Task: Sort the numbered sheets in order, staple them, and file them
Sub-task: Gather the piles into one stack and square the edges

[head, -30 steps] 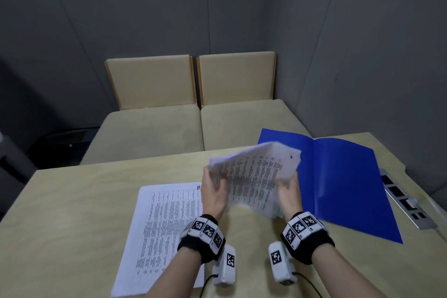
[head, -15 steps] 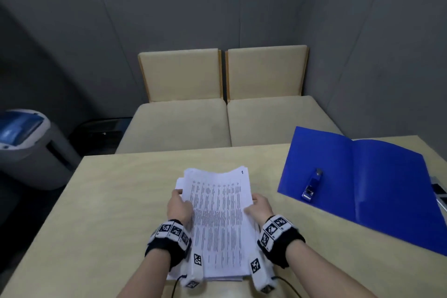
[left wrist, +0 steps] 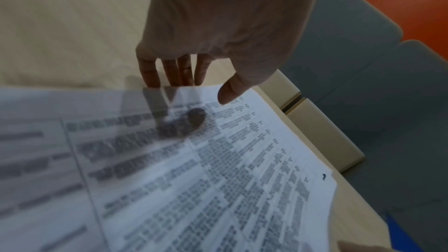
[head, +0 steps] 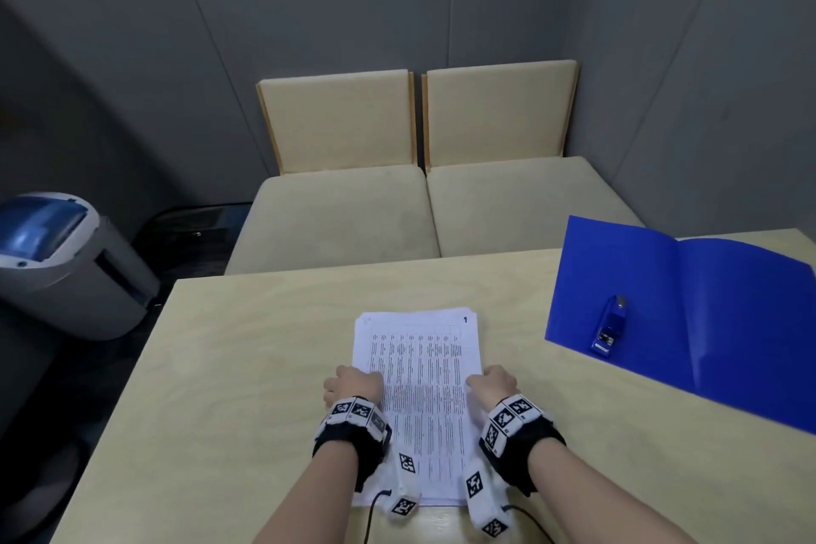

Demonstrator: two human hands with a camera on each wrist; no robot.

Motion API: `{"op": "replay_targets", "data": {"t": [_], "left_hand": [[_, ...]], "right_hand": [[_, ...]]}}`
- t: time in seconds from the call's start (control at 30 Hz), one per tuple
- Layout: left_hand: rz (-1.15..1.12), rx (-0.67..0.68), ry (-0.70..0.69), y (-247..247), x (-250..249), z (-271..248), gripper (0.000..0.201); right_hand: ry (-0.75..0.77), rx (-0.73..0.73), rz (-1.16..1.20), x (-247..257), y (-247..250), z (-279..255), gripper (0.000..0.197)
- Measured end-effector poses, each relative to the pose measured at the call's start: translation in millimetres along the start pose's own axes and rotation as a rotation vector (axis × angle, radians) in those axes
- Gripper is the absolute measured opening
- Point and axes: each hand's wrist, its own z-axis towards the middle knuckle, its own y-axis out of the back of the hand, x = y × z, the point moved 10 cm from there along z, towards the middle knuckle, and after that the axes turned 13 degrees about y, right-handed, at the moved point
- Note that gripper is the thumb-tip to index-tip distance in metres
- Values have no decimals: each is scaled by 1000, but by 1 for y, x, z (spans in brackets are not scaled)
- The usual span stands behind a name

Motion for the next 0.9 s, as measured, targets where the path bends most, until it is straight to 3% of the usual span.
{"op": "replay_targets", "data": {"t": [0.13, 0.3, 0.43, 0.5, 0.6, 0.7, 0.83, 0.9], "left_hand": [[-41, 31, 42, 3, 1, 6, 56], [3, 66, 75, 0, 8, 9, 59], [25, 33, 71, -3, 15, 7, 62], [-90, 46, 46, -8, 15, 2, 58], [-357, 127, -17, -16, 12, -7, 54], [-580, 231, -68, -10, 5, -20, 49], [-851, 232, -374, 50, -36, -64, 22], [-934, 198, -538, 83, -53, -96, 23]], "right_hand": [[-56, 65, 40, 0, -9, 8, 39], [-146, 53, -3, 0, 5, -6, 48], [-179, 36, 136, -1, 0, -1, 58], [-170, 86, 154, -4, -7, -2, 59], [-39, 156, 151, 3, -14, -10, 21], [125, 123, 356, 27, -3, -16, 30], [338, -45, 623, 86, 55, -39, 28], [470, -75, 726, 122, 83, -56, 26]]}}
